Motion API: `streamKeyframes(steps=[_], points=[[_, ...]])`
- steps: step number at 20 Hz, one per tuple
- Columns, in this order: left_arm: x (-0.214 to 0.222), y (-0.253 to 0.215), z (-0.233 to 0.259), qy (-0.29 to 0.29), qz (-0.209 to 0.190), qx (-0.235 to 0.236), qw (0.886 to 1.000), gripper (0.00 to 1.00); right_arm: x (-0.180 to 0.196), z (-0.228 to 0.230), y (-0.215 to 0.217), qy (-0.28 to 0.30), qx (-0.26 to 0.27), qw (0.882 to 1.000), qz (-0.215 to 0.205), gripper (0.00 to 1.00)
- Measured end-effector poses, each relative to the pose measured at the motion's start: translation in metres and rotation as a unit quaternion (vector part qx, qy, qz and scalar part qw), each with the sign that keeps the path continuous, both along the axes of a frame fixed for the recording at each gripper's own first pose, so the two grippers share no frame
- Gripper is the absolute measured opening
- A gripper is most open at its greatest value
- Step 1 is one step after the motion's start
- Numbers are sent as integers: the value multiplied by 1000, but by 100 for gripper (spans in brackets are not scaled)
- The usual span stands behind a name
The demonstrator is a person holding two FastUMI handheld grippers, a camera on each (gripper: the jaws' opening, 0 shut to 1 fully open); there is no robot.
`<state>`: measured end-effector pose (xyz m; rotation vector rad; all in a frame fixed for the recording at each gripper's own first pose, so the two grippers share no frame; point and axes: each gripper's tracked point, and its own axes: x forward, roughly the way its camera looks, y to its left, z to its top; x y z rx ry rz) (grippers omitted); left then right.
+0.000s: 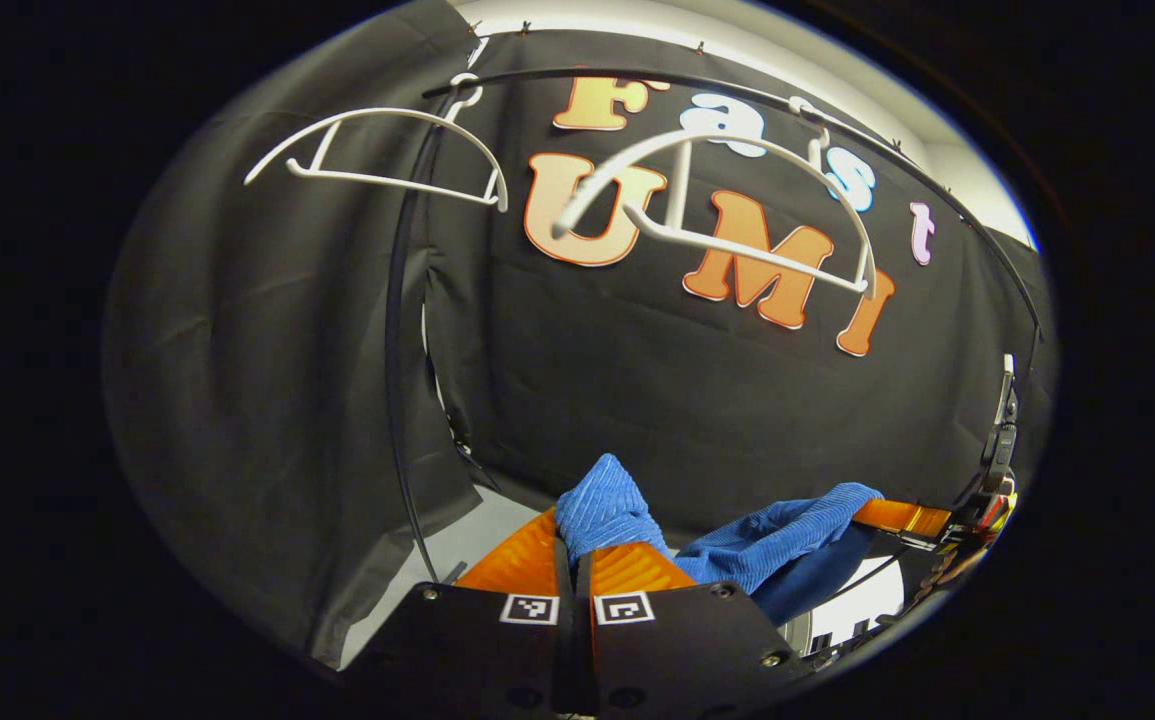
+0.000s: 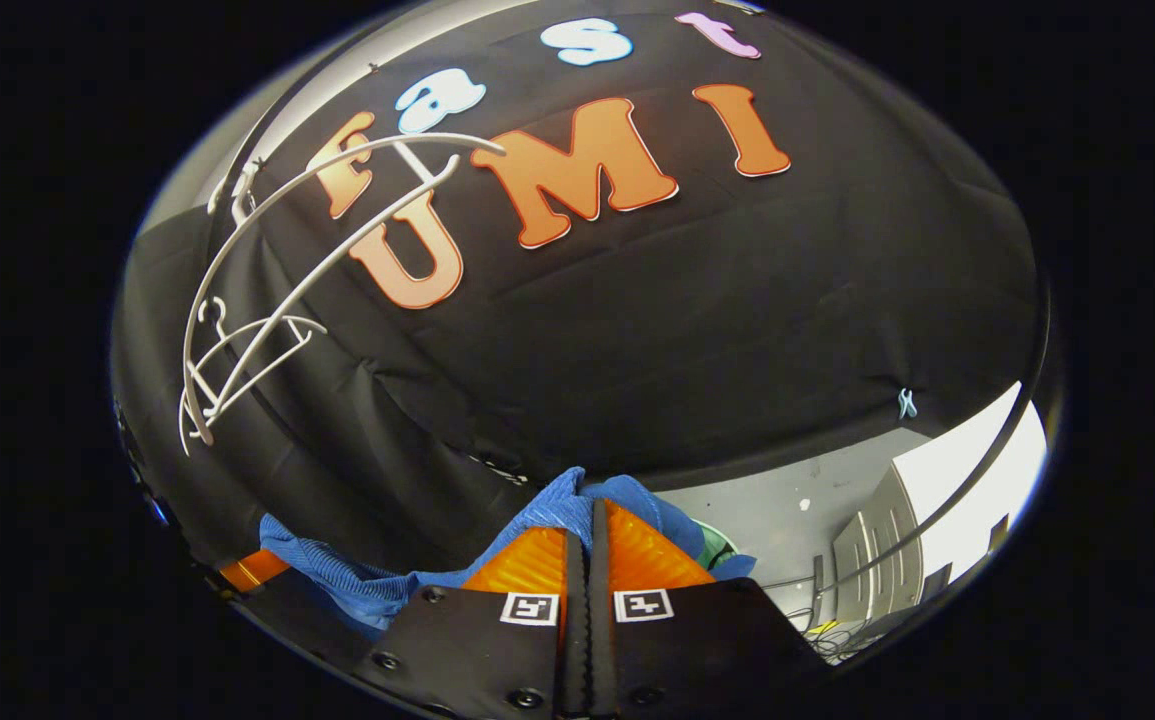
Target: Grasp the clothes on the hanger with both hands and then place them into the laundry hamper below.
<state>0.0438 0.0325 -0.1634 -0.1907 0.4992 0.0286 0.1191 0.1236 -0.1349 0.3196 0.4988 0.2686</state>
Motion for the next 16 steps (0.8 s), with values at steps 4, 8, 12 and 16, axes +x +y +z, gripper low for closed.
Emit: streamKeyframes(steps=[4,8,12,16], points=[[4,-44,-26,36,-27,4,999,0,-9,-16,10,5,-22,999,26,7],[8,-96,-47,59,-52,9,997,0,-10,-33,13,13,-31,998,57,7],[22,-122,-61,63,-56,40,996,0,-10,-43,2,17,-34,996,81,7],[20,-133,-112,109,-61,79,989,0,0,-84,-4,42,-62,994,83,7]])
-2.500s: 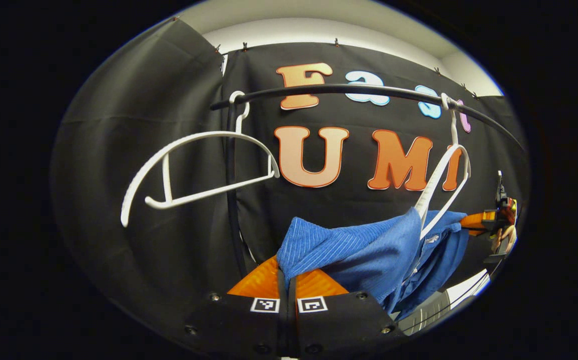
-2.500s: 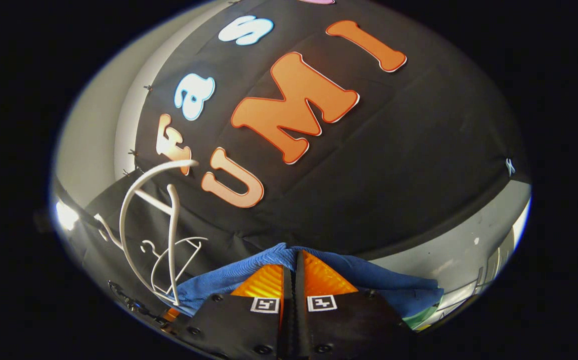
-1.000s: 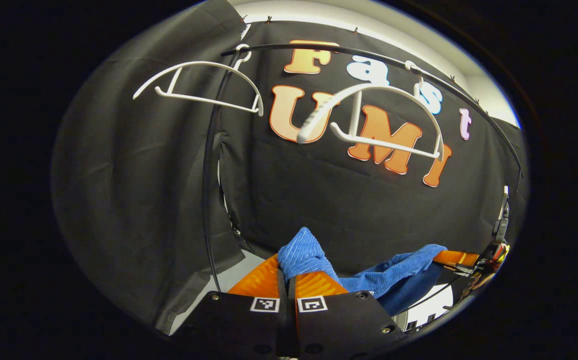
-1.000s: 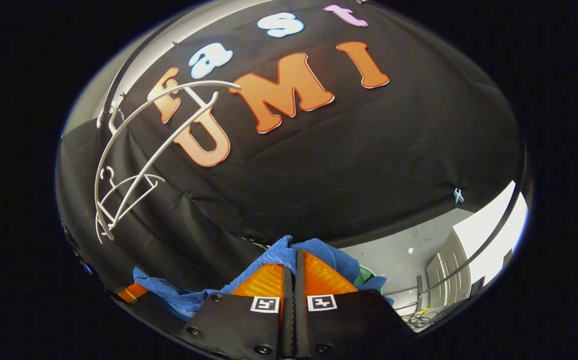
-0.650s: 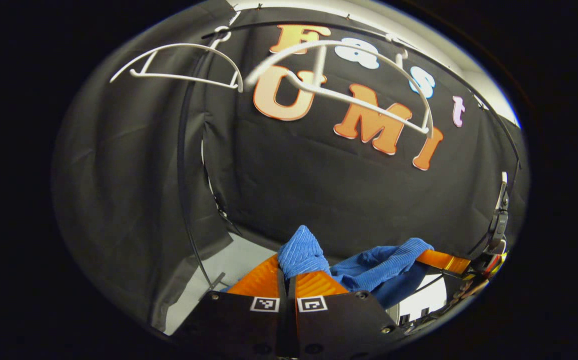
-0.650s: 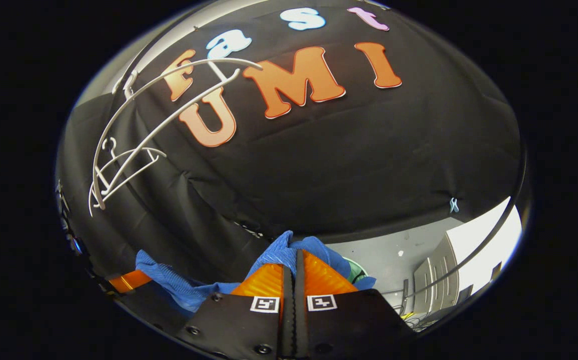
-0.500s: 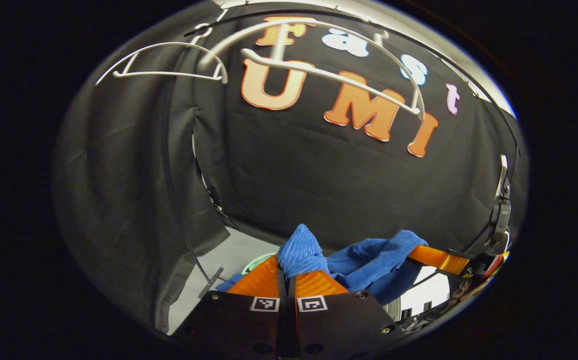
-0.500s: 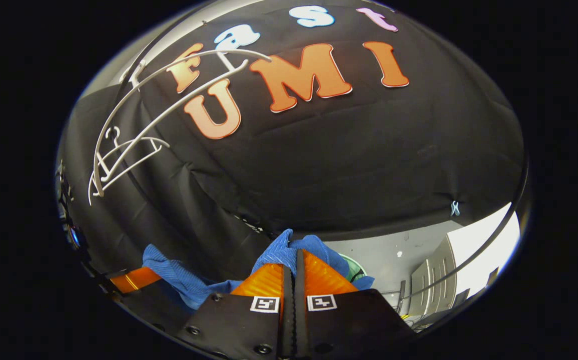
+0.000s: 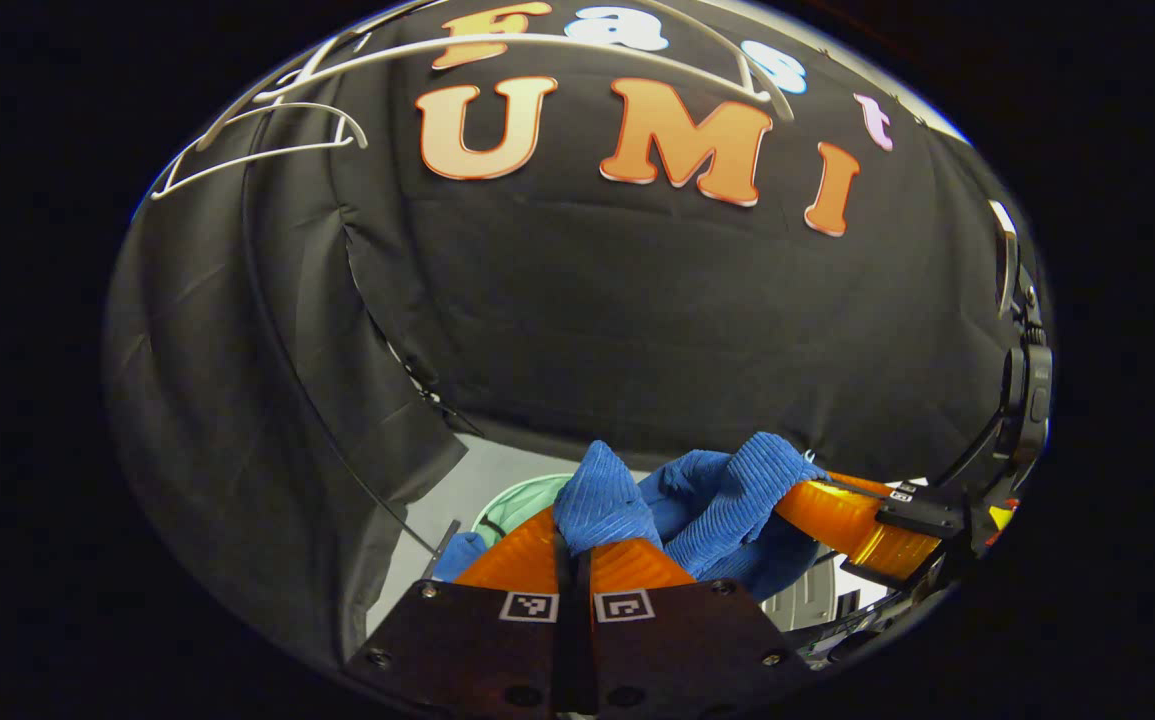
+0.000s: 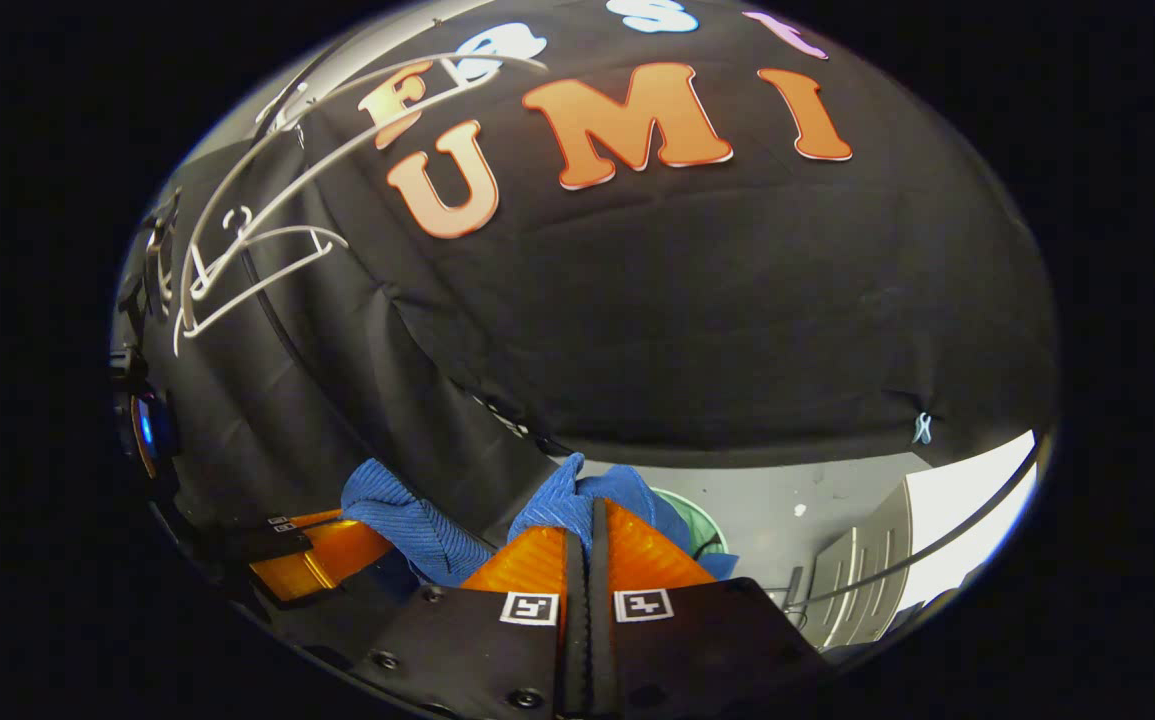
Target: Grasp the clothes on the hanger with both hands and then place them into the laundry hamper below.
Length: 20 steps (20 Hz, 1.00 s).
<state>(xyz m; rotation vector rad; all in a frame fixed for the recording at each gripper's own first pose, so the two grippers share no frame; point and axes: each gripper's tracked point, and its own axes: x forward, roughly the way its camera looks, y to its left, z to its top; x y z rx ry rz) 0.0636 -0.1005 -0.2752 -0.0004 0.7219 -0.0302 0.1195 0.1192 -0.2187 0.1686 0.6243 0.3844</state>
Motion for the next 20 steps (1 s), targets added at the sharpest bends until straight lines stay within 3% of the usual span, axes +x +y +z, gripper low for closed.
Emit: streamKeyframes(steps=[9,14,20], points=[[37,15,-52,53,-27,-32,998,0,23,-44,8,37,-29,998,-50,7],[51,33,-92,97,-47,-55,993,0,33,-81,33,72,-55,994,-63,7],[53,71,-151,166,-24,-55,984,0,40,-150,44,163,-80,981,-73,7]])
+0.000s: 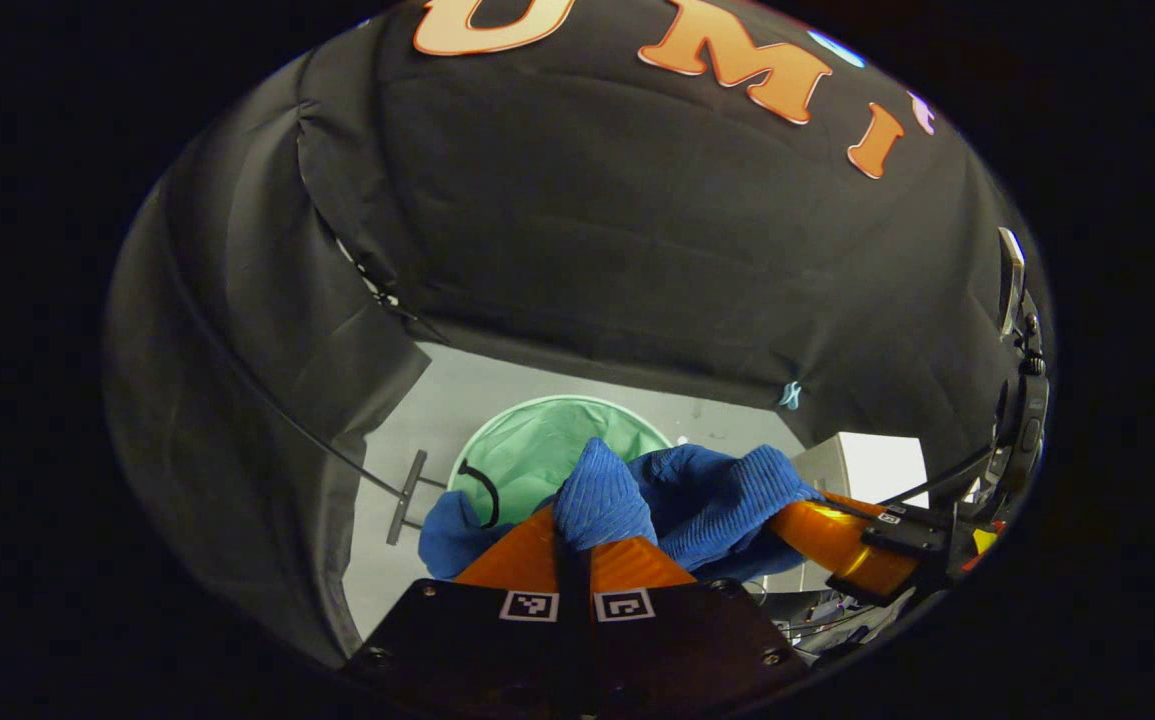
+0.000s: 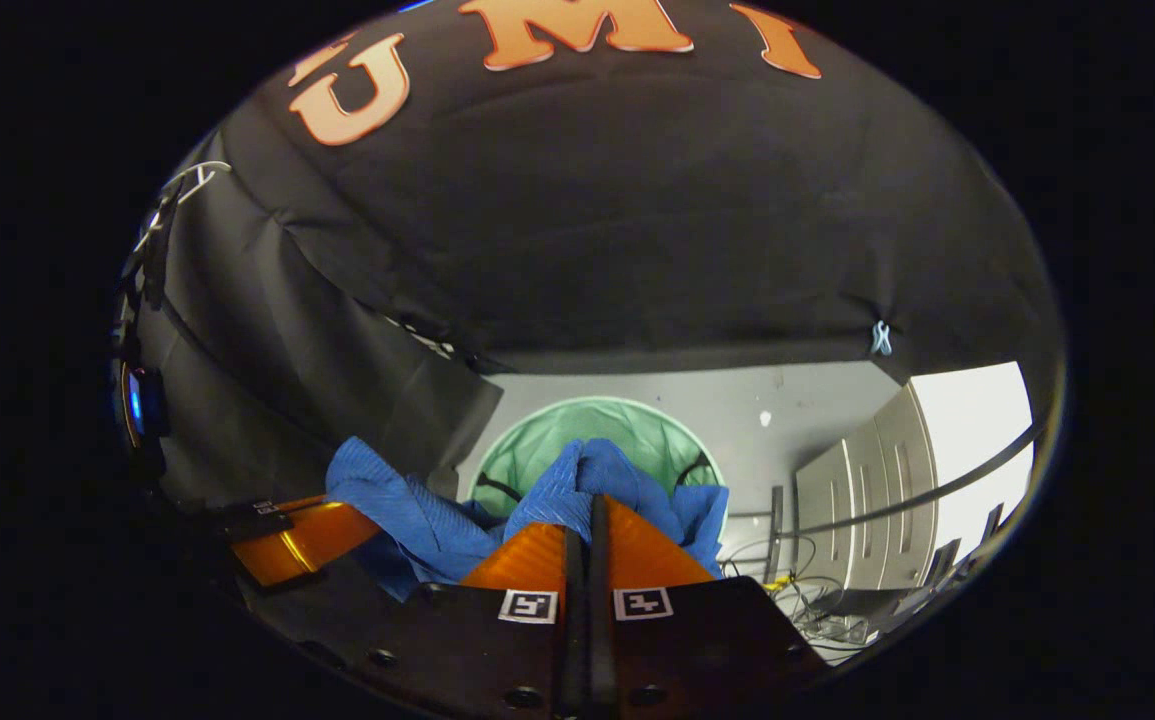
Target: Grasp the clothes on the hanger with both hands and then place them into the laundry hamper below.
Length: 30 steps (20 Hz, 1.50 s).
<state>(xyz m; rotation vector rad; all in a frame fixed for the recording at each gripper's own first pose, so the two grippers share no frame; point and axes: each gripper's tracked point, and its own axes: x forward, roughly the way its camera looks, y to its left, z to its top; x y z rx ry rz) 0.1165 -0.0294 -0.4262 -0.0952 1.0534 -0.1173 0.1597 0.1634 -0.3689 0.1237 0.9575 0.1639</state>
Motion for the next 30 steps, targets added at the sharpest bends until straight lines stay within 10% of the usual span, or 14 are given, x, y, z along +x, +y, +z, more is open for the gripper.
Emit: streamKeyframes(steps=[10,21,23,28,30], points=[[21,14,-71,90,-27,52,994,1,42,-90,21,100,22,993,-66,8],[-24,50,-98,120,22,53,991,10,-12,-116,-8,94,10,984,-152,12],[-12,61,-95,105,39,62,992,25,-20,-115,-12,112,11,983,-143,6],[-6,50,-82,83,43,48,994,82,-11,-102,-18,89,-7,989,-120,44],[-4,49,-82,78,39,54,995,84,-8,-101,-19,80,-12,991,-111,48]])
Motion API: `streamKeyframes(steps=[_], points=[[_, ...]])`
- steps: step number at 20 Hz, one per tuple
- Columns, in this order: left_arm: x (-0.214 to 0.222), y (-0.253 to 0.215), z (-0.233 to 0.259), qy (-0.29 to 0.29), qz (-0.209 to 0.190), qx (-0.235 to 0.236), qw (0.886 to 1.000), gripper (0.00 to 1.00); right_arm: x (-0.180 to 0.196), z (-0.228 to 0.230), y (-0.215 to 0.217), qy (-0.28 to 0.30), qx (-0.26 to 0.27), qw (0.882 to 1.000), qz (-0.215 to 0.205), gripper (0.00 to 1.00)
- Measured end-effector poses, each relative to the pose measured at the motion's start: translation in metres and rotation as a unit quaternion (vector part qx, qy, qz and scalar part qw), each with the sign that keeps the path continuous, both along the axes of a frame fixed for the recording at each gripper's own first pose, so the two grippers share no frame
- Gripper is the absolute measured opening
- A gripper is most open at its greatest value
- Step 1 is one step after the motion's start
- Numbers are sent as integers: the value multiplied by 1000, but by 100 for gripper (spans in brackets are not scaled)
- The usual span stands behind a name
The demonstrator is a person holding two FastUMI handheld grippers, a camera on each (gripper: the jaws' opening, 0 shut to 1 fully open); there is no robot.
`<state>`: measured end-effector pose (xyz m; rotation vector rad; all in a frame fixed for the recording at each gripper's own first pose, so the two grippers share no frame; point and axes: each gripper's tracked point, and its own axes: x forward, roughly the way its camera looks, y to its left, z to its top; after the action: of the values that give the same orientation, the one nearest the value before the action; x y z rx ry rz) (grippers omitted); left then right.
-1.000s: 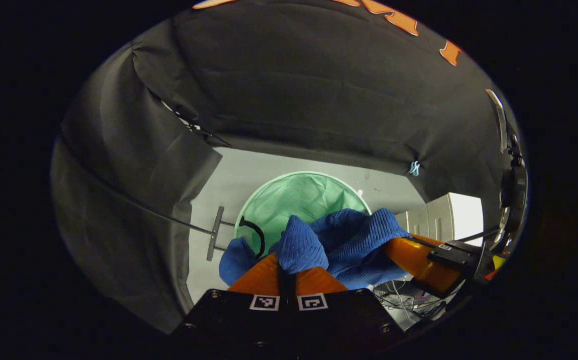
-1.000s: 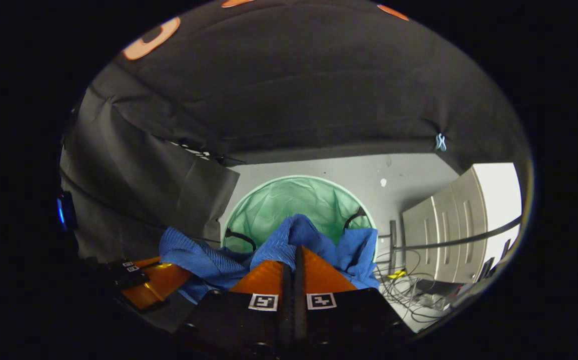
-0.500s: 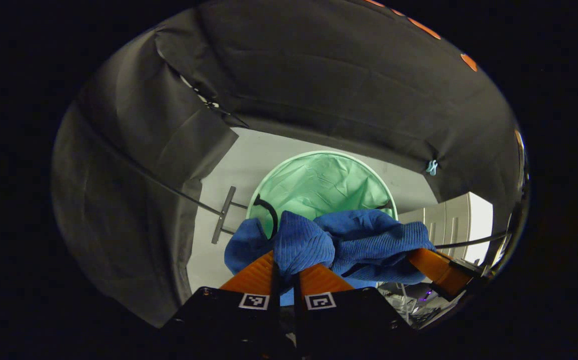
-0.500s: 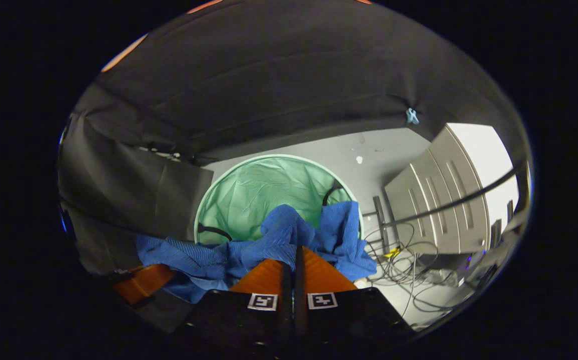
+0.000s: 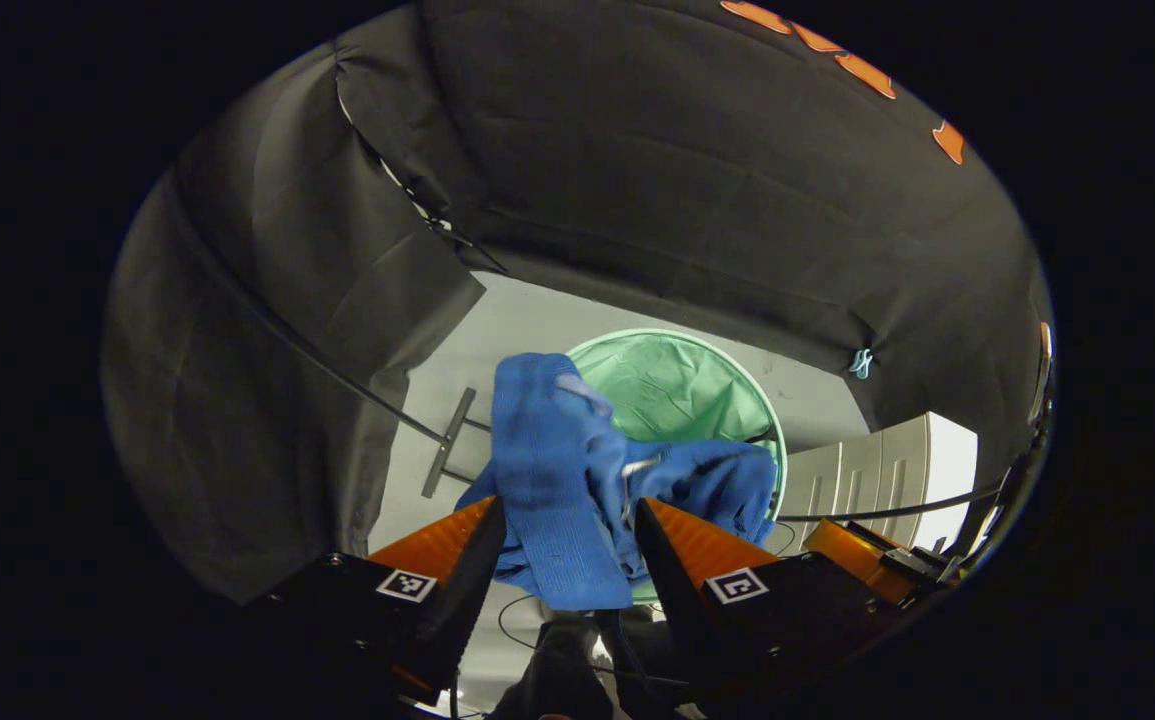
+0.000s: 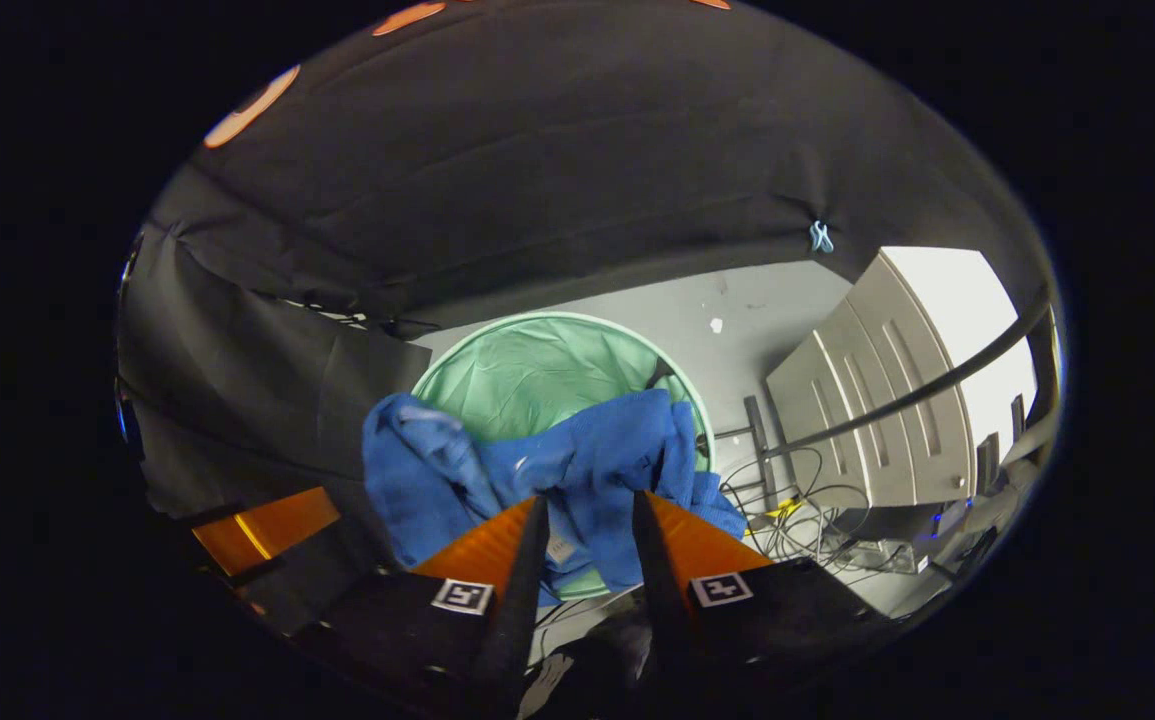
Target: Grasp the clothes on the hanger with both hands and then place them into the laundry hamper below.
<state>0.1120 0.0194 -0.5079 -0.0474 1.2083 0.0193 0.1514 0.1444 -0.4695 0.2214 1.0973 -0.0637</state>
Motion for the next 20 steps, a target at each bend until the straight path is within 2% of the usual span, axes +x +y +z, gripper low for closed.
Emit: streamKeyframes(steps=[1,2,3,4,6,7,11,20], points=[[-1,-2,1,-2,-2,0,1000,86,1,1,1,-2,1,1000,4,64],[-2,-5,3,-5,-3,-1,1000,88,2,2,2,-5,-1,1000,6,60],[-1,-7,4,-7,-5,0,1000,92,1,1,-1,-7,-2,1000,7,68],[-2,-6,4,-8,-7,2,1000,94,0,1,-2,-7,-3,1000,8,71],[-4,-4,6,-10,-9,8,1000,95,-1,1,-3,-8,-5,1000,11,98],[-3,-5,8,-12,-10,9,1000,98,-3,4,-3,-10,-5,1000,14,100],[2,-1,28,-34,-17,16,999,97,4,19,-7,-35,-7,999,20,99],[16,-26,85,-98,-35,-4,995,97,6,86,-9,-105,-16,993,44,99]])
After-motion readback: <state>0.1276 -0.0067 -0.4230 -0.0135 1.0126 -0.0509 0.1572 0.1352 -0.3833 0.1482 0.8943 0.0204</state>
